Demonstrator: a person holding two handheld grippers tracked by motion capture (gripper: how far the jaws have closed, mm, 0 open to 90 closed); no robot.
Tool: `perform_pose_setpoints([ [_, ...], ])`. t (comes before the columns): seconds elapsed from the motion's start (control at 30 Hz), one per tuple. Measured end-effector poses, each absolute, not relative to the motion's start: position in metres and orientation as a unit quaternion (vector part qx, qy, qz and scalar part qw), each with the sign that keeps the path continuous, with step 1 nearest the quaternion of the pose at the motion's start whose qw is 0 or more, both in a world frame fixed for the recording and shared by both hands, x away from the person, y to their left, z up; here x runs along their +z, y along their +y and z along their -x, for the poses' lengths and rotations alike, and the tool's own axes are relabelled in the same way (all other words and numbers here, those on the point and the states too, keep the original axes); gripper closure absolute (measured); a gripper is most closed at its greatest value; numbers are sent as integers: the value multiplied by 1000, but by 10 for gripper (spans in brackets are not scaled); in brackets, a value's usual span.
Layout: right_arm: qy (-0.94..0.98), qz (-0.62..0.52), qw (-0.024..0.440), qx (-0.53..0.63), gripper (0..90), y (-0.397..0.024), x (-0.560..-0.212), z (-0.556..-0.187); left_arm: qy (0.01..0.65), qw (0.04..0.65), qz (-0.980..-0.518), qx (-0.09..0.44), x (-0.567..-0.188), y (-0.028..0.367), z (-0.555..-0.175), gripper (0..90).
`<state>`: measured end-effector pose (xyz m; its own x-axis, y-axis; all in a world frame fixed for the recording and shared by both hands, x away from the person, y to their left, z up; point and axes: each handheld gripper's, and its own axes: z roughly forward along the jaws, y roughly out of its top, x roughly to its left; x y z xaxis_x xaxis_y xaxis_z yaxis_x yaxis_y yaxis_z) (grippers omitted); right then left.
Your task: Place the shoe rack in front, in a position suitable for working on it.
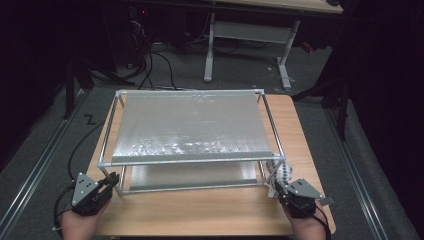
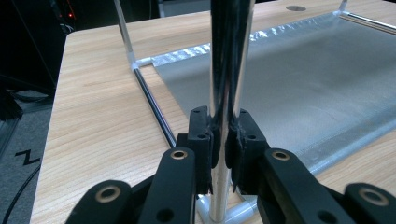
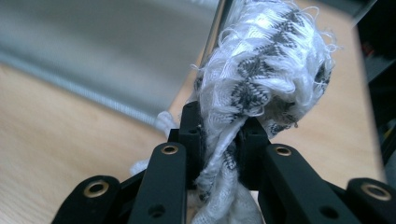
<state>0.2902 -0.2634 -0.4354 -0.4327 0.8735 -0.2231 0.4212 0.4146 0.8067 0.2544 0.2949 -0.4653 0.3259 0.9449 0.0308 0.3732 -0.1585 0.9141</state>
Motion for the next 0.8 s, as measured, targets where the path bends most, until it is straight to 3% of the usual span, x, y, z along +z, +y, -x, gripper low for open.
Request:
perform_pose_setpoints([
  [0.27,734,-406,364,405,766,-268,-395,-275,479,437,-687,327,-465,295,-255,797],
  [0.6,735,-408,359,405,766,-268,-397,-276,480,439,-687,326,-466,295,-255,797],
  [0.8,756,-410,339,381,766,-264,-416,-284,480,437,-687,326,-465,295,-255,797],
])
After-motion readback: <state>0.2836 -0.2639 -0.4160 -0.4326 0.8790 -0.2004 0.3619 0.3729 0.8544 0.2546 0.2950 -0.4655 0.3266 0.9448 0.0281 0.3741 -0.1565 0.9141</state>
